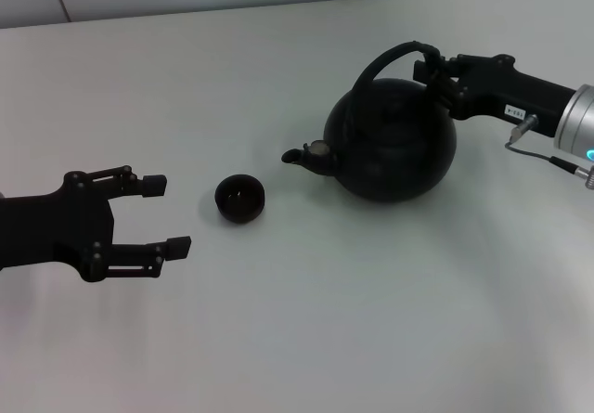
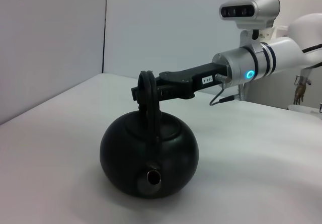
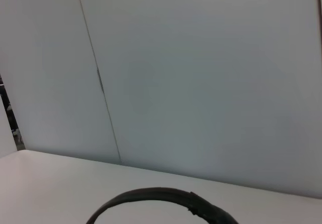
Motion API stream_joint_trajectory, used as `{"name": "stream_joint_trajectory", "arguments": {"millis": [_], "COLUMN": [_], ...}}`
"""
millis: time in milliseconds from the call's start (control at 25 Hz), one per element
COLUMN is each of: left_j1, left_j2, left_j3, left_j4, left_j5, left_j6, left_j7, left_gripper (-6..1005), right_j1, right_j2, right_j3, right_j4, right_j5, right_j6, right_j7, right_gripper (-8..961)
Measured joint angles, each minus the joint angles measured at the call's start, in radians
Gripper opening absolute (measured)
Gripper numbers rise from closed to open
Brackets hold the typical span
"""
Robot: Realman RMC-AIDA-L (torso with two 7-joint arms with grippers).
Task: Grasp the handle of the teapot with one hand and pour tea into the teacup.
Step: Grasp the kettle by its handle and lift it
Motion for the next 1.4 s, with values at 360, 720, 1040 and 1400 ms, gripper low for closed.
{"name": "stream_joint_trajectory", "arguments": {"millis": [360, 720, 1040, 1400], "left_j1": [0.000, 0.000, 0.000, 0.000], "left_j2": [0.000, -0.002, -0.002, -0.005], "left_j3": [0.000, 0.000, 0.000, 0.000], "left_j4": [0.000, 0.000, 0.000, 0.000], "left_j5": [0.001, 0.002, 0.002, 0.002], "left_j6": [0.000, -0.002, -0.001, -0.005], "left_j7": [0.001, 0.010, 0.011, 0.012], "left_gripper": [859, 859, 859, 859], "right_j1": [0.003, -0.002, -0.005, 0.008], "right_j2": [-0.002, -0.002, -0.001, -0.002], "right_j3": [0.003, 0.012, 0.005, 0.001], "right_j4": [0.024, 0.029, 0.029, 0.021], "right_j5": [0.000, 0.002, 0.056, 0.057], "right_j6": [0.005, 0.013, 0.006, 0.002], "right_j7": [0.000, -0.006, -0.045, -0.045], "right_gripper": [154, 138, 137, 135]}}
